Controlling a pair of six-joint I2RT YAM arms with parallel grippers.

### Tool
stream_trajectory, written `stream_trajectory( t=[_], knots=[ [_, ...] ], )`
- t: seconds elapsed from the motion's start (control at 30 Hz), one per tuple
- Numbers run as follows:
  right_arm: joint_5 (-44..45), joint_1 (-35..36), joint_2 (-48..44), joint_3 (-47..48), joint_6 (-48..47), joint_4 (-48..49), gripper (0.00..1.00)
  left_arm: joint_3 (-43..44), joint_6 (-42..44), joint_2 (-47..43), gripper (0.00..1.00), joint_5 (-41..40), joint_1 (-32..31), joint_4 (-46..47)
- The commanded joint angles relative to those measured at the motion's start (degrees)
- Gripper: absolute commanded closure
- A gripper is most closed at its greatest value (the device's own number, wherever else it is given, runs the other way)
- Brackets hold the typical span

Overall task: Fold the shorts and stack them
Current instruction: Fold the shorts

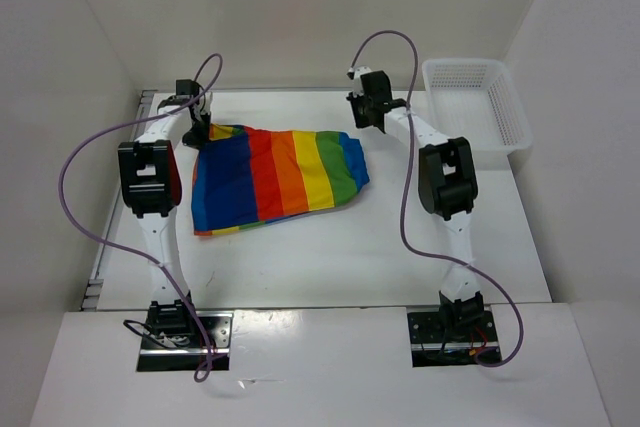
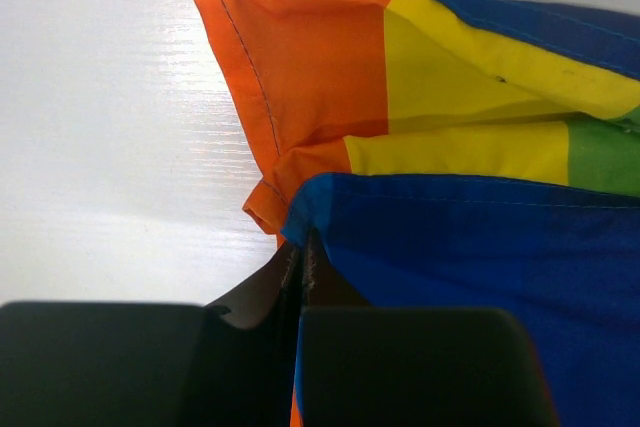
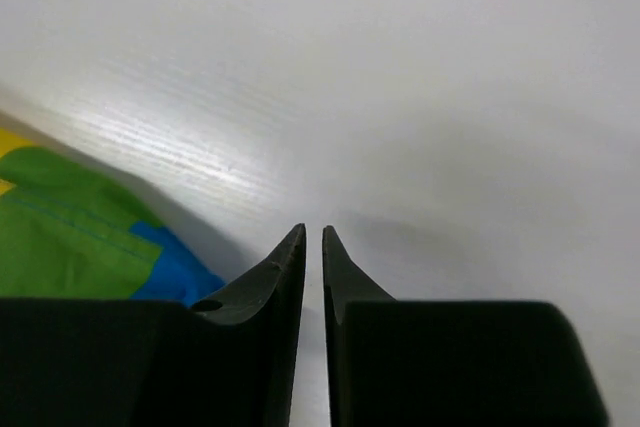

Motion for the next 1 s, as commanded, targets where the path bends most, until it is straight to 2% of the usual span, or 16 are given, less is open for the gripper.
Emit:
stream_trajectory(
  t=[0.0,0.13,0.2,0.33,0.5,0.73,0.93,0.97],
  knots=[
    [4.1,-0.4,-1.9,6.2,-3.4,4.0,0.83,-0.5,0.2,-0.8,0.99,0.0,0.1,-1.5],
    [-6.8,1.7,-6.0,8.9,-8.2,-1.8,0.76,0.0,0.2,-4.7,0.94,3.6,-1.2,-2.1],
    [-8.6,4.1,-8.1,5.9,-10.9,-4.5,0.76,0.7,0.2,-6.8,0.88,3.6,-1.9,-2.1],
    [-12.5,5.9,-10.8,-0.6,-11.4,-6.2,0.76,0.7,0.2,-7.9,0.86,3.6,-3.8,-1.5],
    [-10.8,6.5,-12.6,-4.2,-12.5,-6.2,0.76,0.1,0.2,-7.4,0.96,3.0,-3.8,-1.5],
    [-13.3,7.7,-13.1,-8.5,-15.8,-7.5,0.76,2.8,0.2,-11.0,0.94,5.1,-3.8,-0.5],
    [-9.4,8.2,-12.1,-11.5,-16.4,-6.5,0.82,6.6,0.2,-12.3,0.94,6.6,-3.8,0.2],
    [-8.9,8.2,-11.5,-11.5,-17.0,-6.0,0.83,7.4,0.2,-11.8,0.91,7.2,-3.8,0.2]
  ],
)
